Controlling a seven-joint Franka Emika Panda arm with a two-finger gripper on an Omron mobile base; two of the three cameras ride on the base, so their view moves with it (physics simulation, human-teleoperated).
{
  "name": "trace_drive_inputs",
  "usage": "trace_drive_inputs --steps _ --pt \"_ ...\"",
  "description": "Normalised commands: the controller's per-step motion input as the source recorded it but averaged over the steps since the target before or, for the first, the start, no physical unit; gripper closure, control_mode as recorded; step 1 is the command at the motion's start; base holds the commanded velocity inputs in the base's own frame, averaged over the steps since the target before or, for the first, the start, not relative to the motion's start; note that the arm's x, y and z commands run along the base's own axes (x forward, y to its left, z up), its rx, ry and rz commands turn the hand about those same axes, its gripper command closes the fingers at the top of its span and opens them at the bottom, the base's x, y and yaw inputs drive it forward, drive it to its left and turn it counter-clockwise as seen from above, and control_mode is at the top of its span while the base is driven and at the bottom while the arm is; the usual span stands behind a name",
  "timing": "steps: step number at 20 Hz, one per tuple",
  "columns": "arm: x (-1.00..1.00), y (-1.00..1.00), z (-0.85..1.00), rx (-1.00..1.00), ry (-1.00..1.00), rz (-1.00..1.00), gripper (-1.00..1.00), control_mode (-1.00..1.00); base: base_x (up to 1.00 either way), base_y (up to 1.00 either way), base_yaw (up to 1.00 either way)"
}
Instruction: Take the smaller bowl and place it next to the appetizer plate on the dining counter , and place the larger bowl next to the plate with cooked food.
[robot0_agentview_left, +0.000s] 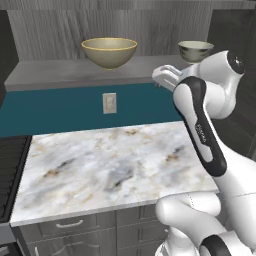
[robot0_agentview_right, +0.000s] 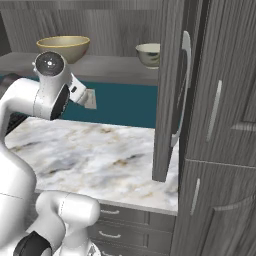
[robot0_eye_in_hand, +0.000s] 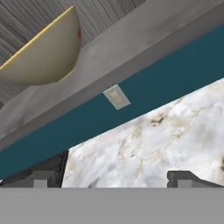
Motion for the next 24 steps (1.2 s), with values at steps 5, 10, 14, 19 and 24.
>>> trace_drive_inputs --steps 5,10,14,19,24 --pt "0.1 0.31 0.39 0.07 -0.1 -0.05 -1.0 -1.0 0.0 0.0 0.0" --pt "0.07 0.27 0.45 0.02 -0.19 -0.02 -1.0 -1.0 0.0 0.0 0.0" --pt "0.09 0.14 0.39 0.0 -0.13 0.0 -1.0 -1.0 0.0 0.0 0.0" --pt "0.21 0.02 0.08 0.0 0.0 0.0 -1.0 -1.0 0.0 0.0 0.0" --pt "0.39 0.11 0.05 0.0 0.04 0.0 -1.0 -1.0 0.0 0.0 0.0"
